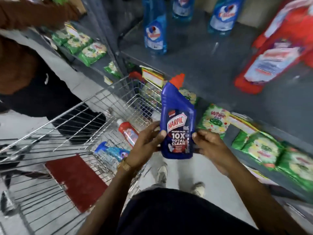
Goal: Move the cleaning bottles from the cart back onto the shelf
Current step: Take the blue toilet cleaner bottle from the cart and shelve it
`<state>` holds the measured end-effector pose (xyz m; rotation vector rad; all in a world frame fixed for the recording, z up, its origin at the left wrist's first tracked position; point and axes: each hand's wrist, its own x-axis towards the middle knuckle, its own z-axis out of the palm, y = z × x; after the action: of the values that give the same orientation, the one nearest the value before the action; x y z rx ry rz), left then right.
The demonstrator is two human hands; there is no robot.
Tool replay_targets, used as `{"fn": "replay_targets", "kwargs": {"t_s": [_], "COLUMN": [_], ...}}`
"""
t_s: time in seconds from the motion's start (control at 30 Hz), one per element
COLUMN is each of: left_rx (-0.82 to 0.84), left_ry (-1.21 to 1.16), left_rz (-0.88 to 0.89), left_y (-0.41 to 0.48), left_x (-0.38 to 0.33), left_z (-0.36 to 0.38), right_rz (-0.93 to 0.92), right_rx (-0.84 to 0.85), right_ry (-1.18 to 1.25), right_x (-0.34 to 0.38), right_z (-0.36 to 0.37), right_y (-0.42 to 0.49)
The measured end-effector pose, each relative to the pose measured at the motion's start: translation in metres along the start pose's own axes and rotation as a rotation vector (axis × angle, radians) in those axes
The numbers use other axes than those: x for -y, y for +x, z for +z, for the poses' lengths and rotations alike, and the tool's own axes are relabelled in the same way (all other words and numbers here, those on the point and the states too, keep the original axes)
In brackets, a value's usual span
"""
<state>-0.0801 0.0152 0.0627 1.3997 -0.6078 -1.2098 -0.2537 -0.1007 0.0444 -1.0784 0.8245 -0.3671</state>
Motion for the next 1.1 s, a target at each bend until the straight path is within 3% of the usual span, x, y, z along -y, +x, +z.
{"fn": "replay_targets", "kwargs": {"t_s": [0.33, 0.57, 0.73, 0.9, 1.1], "left_rx": [0.283, 0.487, 0.601, 0.657, 0.613], "left_ry": [0.150, 0.189, 0.201, 0.285, 0.321], "left_rz": [-0.044, 0.132, 0.327, 0.484, 0.502], "left_y": [0.000, 0.022, 0.060, 0.098, 0.118], "left_x": [0.008, -0.007, -0.010, -0.001, 0.011], "left_z": [0.116, 0.205, 0.306, 0.390, 0.434], "right_rz": [-0.078, -0.291, -0.522, -0.601, -0.566], "right_rx": [-0.287, -0.494, -0.708, -0.853, -0.926], "right_ry": [0.049, 0.033, 0.013, -0.051, 0.015], "right_x": [-0.015, -0.004, 0.017, 0.036, 0.030], "right_z": [-0.088, -0.159, -0.230, -0.303, -0.361], "right_y": [-0.098, -0.138, -0.152, -0.151, -0.143]}}
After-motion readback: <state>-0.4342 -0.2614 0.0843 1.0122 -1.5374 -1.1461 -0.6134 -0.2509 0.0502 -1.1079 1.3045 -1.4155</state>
